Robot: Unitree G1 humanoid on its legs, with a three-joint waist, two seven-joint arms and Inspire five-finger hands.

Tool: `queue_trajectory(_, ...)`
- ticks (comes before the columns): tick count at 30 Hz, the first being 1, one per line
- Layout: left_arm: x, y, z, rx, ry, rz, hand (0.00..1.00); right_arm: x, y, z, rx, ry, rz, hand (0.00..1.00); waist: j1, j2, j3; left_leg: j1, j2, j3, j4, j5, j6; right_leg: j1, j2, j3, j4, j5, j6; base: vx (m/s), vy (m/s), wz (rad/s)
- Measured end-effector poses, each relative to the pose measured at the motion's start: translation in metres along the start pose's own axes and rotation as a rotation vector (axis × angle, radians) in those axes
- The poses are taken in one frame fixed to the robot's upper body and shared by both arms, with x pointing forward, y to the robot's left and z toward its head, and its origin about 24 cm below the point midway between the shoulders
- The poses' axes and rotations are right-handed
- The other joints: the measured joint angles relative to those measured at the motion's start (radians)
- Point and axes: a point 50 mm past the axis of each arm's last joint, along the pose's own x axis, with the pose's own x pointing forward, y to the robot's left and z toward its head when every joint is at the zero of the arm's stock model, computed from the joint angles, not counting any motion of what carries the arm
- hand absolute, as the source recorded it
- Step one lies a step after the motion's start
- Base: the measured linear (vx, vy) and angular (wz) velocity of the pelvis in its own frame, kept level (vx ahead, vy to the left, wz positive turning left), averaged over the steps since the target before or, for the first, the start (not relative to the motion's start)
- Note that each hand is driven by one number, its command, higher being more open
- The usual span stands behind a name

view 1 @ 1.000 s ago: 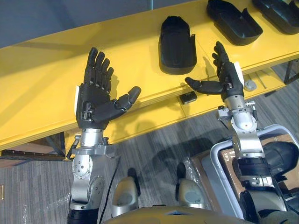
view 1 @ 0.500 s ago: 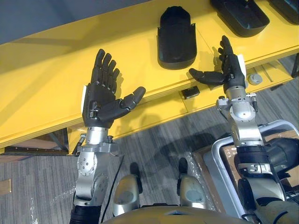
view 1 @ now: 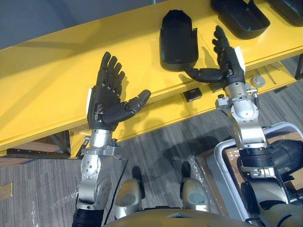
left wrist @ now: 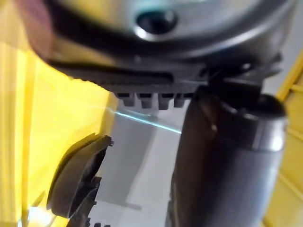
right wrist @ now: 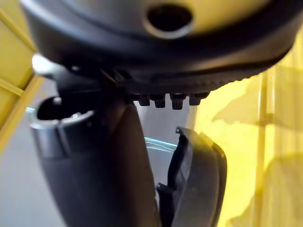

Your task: Walk over and take three plastic housings, then place them on the shelf

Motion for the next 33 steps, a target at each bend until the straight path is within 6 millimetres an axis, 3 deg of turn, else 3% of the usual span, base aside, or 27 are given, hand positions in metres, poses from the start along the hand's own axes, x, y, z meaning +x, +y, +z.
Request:
queue_trajectory(6, -0.001, 0.002, -0.004, 0.000, 0.019, 0.010, 1.00, 0.015, -0.008, -0.016, 0.033, 0.118, -0.022, 1.00, 0.003, 0.001, 0.000, 0.002, -0.010, -0.024, -0.024, 0.024, 0.001, 0.008, -0.007, -0.026, 0.000, 0.000, 0.000, -0.03, 0.001, 0.13)
queue_trajectory(14, -0.002, 0.002, -0.004, -0.001, 0.020, 0.014, 1.00, 0.041, -0.035, -0.010, 0.027, 0.175, -0.064, 1.00, 0.022, 0.020, 0.004, 0.002, -0.016, -0.048, -0.056, 0.051, 0.000, 0.009, -0.010, -0.049, 0.000, 0.001, 0.001, -0.04, -0.002, 0.09)
queue_trajectory(24, -0.006, 0.009, -0.021, -0.014, 0.100, 0.046, 1.00, 0.066, -0.039, 0.002, -0.022, 0.214, 0.042, 1.00, 0.030, 0.033, 0.005, 0.001, -0.014, -0.059, -0.061, 0.059, 0.001, 0.011, -0.007, -0.052, -0.002, 0.004, 0.000, 0.00, -0.001, 0.00)
queue_trajectory(30, -0.007, 0.011, -0.021, -0.004, 0.106, 0.041, 1.00, 0.077, -0.048, 0.012, -0.105, 0.215, 0.105, 1.00, 0.052, 0.055, 0.010, -0.005, -0.011, -0.070, -0.061, 0.062, -0.001, 0.013, -0.004, -0.062, -0.003, 0.005, 0.000, -0.01, -0.001, 0.03)
queue_trajectory(33, -0.007, 0.012, -0.023, 0.002, 0.115, 0.041, 1.00, 0.080, -0.043, 0.015, -0.126, 0.198, 0.152, 1.00, 0.053, 0.056, 0.011, -0.012, -0.007, -0.076, -0.060, 0.064, -0.003, 0.011, 0.000, -0.067, -0.005, 0.005, -0.001, -0.01, -0.008, 0.06)
